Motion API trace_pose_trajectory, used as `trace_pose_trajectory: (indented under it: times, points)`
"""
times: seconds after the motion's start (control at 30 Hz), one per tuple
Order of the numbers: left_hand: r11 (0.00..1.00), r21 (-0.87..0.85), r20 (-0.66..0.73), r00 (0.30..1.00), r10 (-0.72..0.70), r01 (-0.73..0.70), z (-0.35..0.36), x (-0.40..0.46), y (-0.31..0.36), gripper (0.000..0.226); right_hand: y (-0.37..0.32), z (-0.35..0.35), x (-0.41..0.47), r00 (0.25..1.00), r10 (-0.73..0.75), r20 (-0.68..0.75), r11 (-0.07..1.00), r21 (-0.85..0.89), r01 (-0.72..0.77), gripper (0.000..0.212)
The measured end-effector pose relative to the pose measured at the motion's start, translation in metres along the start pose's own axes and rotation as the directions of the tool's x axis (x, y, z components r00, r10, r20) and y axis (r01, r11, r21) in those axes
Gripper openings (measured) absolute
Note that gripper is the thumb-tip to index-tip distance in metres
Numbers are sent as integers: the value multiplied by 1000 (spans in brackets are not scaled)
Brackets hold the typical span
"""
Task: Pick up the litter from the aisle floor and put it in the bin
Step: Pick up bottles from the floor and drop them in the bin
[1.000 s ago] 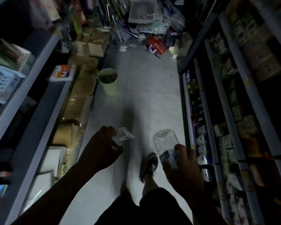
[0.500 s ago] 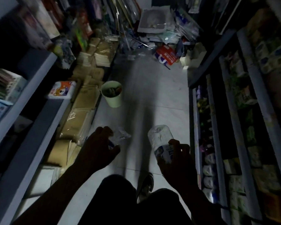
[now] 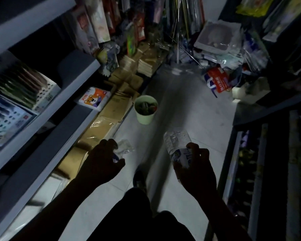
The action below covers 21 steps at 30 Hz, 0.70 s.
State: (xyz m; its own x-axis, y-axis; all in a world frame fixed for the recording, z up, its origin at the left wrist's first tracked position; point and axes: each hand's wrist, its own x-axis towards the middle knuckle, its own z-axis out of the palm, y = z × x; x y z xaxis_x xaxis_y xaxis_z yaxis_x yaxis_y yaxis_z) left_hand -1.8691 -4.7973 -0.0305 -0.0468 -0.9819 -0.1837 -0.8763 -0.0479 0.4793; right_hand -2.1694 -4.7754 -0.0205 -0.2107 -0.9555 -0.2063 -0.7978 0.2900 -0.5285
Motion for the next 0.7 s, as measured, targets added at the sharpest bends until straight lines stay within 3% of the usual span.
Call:
trace_pose_trajectory:
  times: [0.1, 0.23, 0.33, 0.5, 0.7]
  points:
    - [1000, -12, -16, 1000, 4, -4, -9, 54, 3, 47, -12, -4, 38, 1000, 12, 23, 1000, 10, -13, 61]
    - [997, -1, 33, 997, 72, -72, -12, 118, 16, 49, -11, -6, 74, 993, -26, -119, 997, -70, 18, 69]
    - [990, 23, 45, 990, 136, -137, -11, 166, 33, 50, -8, -11, 100, 993, 51, -104, 990, -128, -64, 70]
    - [981, 36, 77, 979, 186, -190, -6, 235, 73, 50, 4, -29, 140, 974, 162, -160, 986, -21, -167, 70]
    - [970, 122, 110, 974, 197, -210, 14, 322, 123, 54, 30, -58, 221, 961, 273, -42, 955, 133, -266, 62]
